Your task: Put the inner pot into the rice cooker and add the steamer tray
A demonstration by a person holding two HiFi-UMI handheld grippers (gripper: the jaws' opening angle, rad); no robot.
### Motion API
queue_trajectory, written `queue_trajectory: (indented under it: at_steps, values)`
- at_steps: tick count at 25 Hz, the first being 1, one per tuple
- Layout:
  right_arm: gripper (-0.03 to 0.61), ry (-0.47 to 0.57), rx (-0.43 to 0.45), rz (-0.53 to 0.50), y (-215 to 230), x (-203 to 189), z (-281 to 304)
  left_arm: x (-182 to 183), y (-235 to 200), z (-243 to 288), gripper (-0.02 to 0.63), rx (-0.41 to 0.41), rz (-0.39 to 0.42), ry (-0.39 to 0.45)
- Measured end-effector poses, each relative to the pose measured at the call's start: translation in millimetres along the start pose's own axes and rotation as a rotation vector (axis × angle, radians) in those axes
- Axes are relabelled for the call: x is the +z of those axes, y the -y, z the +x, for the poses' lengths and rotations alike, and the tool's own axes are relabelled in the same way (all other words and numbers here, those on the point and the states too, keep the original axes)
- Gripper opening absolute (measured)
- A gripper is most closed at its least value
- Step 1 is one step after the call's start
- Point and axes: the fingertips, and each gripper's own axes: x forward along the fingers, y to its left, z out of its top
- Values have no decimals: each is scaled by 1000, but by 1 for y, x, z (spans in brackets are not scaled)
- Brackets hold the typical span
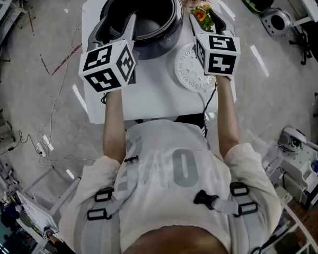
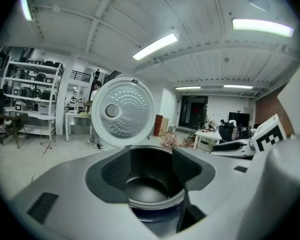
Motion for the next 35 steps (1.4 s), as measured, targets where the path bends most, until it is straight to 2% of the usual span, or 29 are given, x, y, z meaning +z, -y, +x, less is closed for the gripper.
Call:
queue_trajectory:
  at_steps: [3, 7, 12, 18, 23, 31, 35]
  values:
    - [227, -12, -32, -1, 8, -18, -19, -11, 33, -11, 247, -79, 5, 1]
    - [227, -49, -62, 0, 19, -46, -43, -31, 76, -26, 247, -198, -60, -3]
    - [227, -114, -78, -15, 42, -91, -62, -96, 130, -27, 247, -256, -60, -131]
    - [227, -197, -59, -31, 59, -138, -64, -186, 154, -13, 247, -238, -75, -317]
    - [221, -255, -3, -58, 73, -175, -59, -241, 160, 1, 245, -172, -91, -448]
    - [204, -366, 114, -41, 81, -238, -39, -287, 150, 17, 241, -72, -76, -548]
    - [199, -412, 144, -21, 81, -260, -34, -297, 148, 19, 196, -43, -80, -580]
